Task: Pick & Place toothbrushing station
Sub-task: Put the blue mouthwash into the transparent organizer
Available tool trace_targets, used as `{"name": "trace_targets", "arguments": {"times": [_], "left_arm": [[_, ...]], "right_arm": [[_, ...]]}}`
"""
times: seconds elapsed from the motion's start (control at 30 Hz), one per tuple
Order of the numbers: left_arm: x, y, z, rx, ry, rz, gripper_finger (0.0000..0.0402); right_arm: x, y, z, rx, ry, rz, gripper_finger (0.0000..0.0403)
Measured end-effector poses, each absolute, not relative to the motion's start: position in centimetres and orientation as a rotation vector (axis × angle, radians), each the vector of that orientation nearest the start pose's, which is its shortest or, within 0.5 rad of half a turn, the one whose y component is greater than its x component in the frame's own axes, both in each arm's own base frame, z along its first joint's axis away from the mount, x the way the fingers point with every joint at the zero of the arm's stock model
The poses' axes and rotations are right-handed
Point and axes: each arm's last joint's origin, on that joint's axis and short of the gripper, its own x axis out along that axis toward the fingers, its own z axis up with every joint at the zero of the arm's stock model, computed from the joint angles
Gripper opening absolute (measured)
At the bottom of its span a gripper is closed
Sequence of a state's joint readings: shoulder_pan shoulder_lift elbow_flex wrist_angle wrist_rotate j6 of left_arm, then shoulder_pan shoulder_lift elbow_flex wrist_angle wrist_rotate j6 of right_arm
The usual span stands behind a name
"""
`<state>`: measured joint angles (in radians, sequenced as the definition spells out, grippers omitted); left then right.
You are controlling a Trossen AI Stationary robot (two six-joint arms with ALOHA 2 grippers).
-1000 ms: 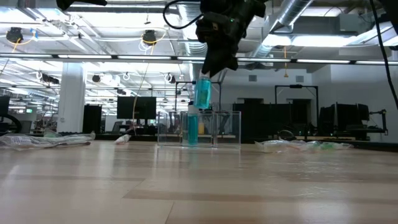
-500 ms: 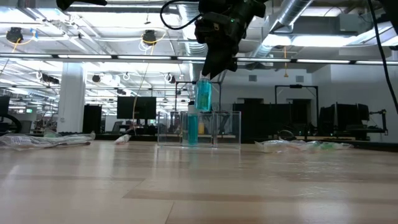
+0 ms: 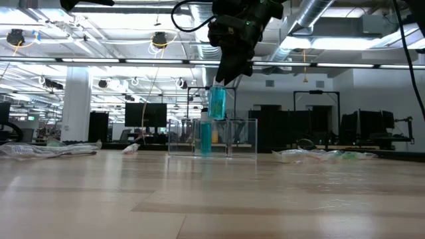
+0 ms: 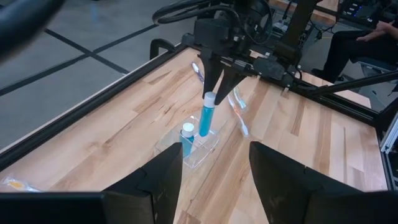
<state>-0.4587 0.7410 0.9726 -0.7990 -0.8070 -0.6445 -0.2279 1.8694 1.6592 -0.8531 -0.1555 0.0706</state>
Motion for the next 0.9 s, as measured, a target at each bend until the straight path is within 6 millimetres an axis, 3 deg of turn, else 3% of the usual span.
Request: {"name": "trace_targets", "arguments": {"times": [0.3,0.47,0.63,0.9], "left_arm": [[12.0,-3.6,34.9,-0.289,0.329,0.466,0.0182],[12.0,-3.6,34.9,-0.29,0.328,0.466,0.0182],[12.0,-3.6,34.9,-0.288,0.329,0.466,0.0182],[12.0,-3.6,34.9,-0.286,0.329,0.466,0.0182]], "right_arm": [[38.7,-8.7,27.7,0.268,1.037,-0.107,0.008],[38.5,-8.6,25.1,0.317,1.065,-0.132,0.008],[38.4,-8.0,23.9,0.312,1.074,-0.12,0.008],[38.7,-7.8,24.0,0.306,1.048,-0.116,0.008]]}}
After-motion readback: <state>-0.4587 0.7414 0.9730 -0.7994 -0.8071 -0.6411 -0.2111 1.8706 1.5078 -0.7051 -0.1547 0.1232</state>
